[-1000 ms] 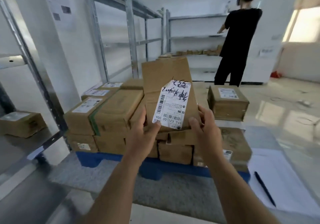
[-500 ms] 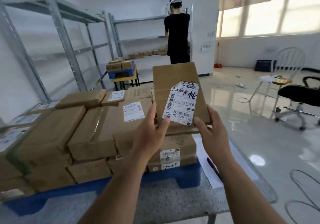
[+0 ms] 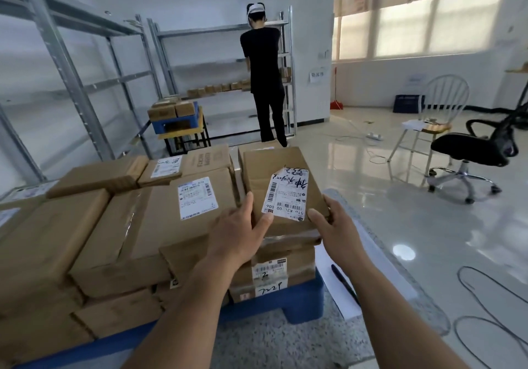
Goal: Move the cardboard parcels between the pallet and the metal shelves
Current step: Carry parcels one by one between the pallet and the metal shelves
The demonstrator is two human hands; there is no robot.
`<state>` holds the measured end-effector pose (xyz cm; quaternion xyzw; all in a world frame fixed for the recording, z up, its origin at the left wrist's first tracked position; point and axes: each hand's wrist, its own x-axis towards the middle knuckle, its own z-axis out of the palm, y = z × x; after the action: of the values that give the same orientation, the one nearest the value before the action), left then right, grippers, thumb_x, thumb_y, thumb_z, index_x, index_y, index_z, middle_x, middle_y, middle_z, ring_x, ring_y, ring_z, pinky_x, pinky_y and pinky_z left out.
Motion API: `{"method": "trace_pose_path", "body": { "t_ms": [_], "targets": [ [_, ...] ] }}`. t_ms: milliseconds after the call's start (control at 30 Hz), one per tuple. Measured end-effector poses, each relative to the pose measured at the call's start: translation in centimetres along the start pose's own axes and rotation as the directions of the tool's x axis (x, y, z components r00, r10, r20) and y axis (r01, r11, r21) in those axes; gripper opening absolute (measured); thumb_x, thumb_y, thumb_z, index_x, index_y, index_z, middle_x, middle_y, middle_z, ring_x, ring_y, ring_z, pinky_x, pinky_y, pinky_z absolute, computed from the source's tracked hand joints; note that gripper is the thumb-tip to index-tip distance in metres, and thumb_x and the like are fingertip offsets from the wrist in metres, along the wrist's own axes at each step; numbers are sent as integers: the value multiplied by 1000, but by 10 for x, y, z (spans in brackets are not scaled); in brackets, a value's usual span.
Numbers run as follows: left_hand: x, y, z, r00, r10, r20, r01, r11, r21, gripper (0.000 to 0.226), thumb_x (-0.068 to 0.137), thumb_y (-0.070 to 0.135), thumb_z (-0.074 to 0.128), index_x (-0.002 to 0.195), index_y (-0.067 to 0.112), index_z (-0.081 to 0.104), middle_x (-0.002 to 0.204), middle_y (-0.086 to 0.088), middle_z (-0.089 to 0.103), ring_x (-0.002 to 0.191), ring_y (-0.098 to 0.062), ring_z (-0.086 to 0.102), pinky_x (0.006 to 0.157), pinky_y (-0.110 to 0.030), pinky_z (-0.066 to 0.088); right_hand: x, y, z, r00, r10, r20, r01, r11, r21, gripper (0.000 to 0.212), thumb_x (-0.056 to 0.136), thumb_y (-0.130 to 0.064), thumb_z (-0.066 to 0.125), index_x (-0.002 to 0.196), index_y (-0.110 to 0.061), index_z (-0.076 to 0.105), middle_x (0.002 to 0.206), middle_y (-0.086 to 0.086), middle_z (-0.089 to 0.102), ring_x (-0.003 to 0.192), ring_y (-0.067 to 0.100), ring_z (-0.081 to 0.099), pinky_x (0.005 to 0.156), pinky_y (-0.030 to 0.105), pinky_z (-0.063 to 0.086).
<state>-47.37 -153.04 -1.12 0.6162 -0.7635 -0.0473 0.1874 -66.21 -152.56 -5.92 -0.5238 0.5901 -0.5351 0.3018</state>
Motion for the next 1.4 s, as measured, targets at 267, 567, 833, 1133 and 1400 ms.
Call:
{"method": "trace_pose_path", "body": {
  "t_ms": [267,567,833,1133,1400],
  "targets": [
    [11,-24,13,997,69,-28,-66,993,95,65,92,59,31,146,23,27,148,5,37,137,-17,25,107,-39,26,18,8,21,997,68,22,-65,990,-127,39,93,-39,52,129,-25,46,91,-22,54,81,-5,52,60,16,37],
    [14,-29,17,993,100,-58,-92,987,135,63,91,57,39,144,24,31,150,8,34,136,-15,24,107,-37,23,20,3,23,996,82,27,-74,975,-210,48,94,-43,49,135,-22,41,103,-9,58,88,11,56,72,31,43],
    [-10,-25,-2,963,107,-249,-113,994,-11,55,94,46,44,142,22,36,143,4,45,133,-14,34,110,-33,24,-8,-37,28,975,-203,-88,146,887,-437,53,92,-30,53,142,-18,37,144,5,39,131,21,32,105,37,31],
    [-76,-42,-18,923,-36,-384,9,997,-72,55,93,43,46,142,18,38,145,-4,42,134,-21,33,106,-39,23,-73,-65,75,899,-436,31,402,798,-450,40,89,-22,54,128,-12,54,135,7,50,124,24,43,99,32,31],
    [-113,-85,-37,905,-119,-408,108,993,-50,62,92,56,35,143,20,36,150,-2,35,138,-19,27,112,-43,20,-104,-84,120,868,-481,120,484,767,-423,42,90,-23,56,130,-12,53,135,8,51,124,25,44,102,41,35]
  ]
}}
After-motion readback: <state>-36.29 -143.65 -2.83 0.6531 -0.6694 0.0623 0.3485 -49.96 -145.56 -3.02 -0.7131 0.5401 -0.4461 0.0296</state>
